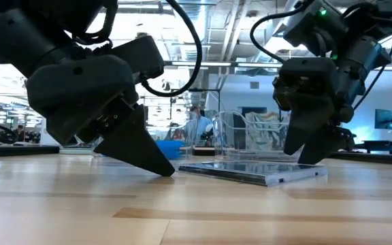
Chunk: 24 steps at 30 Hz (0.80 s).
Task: Pick & place jewel cases by type
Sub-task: Put the black cd case into the right transparent bin
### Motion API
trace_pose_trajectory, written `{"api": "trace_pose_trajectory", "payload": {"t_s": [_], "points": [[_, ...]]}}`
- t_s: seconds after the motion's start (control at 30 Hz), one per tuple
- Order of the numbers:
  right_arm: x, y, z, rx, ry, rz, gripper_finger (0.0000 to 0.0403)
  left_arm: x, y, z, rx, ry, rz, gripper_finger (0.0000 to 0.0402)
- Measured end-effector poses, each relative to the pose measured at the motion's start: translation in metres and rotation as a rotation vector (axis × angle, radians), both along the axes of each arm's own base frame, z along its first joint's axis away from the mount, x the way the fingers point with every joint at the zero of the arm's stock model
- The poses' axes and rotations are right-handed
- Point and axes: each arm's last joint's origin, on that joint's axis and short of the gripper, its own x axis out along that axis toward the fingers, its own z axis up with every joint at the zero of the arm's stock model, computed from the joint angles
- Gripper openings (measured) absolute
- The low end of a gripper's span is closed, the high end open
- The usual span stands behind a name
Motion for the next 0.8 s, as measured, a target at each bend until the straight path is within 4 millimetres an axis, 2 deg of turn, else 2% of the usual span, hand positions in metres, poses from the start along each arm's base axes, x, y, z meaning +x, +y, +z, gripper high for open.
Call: {"api": "trace_pose_trajectory", "payload": {"t_s": [0.3,0.6,0.8], "points": [[0.012,0.006,-0.016,0.074,-0.030,0.038,0.0240,-0.001,0.003,-0.002,0.008,-0.035,-0.027,0.0000],[0.013,0.008,-0.014,0.112,-0.054,0.045,0.0240,-0.002,0.004,-0.003,0.001,-0.025,-0.033,0.0000],[0.013,0.011,-0.014,0.116,-0.052,0.054,0.0240,-0.002,0.009,-0.003,-0.070,0.023,-0.005,0.0000]]}}
